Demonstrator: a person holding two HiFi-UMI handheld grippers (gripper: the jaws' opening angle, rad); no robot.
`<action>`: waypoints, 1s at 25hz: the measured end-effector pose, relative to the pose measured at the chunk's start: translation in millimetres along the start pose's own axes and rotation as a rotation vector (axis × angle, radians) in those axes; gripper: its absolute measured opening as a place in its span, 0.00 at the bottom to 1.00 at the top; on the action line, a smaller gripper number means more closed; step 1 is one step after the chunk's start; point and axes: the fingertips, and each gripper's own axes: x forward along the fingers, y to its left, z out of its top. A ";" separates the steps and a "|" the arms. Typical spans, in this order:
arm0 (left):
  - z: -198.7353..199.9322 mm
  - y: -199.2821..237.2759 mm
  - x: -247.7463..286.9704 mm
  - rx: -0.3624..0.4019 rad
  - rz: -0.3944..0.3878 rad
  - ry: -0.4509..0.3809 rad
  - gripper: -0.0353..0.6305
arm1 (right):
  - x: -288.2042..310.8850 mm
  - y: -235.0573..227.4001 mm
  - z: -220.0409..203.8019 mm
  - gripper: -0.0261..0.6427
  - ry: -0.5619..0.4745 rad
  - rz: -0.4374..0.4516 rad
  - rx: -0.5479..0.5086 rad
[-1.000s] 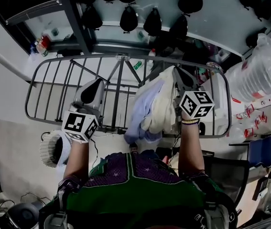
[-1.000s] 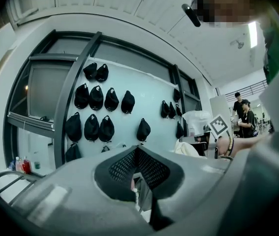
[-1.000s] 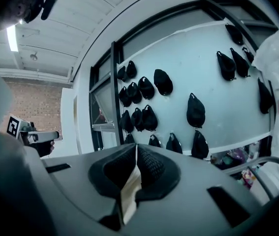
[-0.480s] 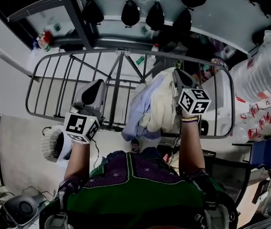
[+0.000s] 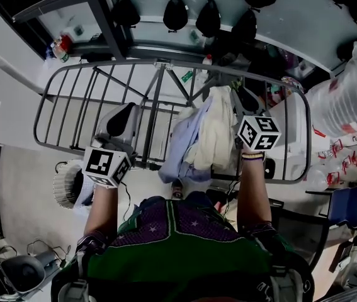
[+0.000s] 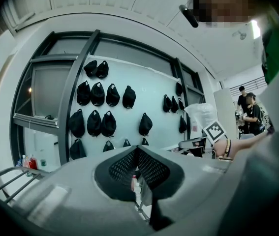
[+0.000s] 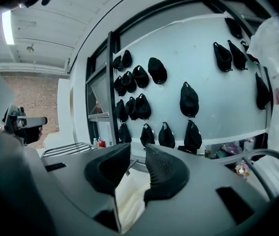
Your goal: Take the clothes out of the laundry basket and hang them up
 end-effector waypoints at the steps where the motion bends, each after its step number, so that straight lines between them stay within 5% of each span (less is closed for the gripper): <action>1: -0.8 -1.0 -0.4 -0.002 -0.003 0.001 0.08 | -1.4 -0.1 1.3 0.17 -0.004 -0.002 -0.001; 11: -3.4 1.3 -27.0 -0.007 0.001 0.013 0.08 | -17.2 24.6 16.8 0.17 -0.035 0.011 -0.032; 25: 9.1 85.3 -187.8 0.001 0.193 -0.047 0.08 | -15.7 210.4 46.6 0.17 -0.092 0.192 -0.105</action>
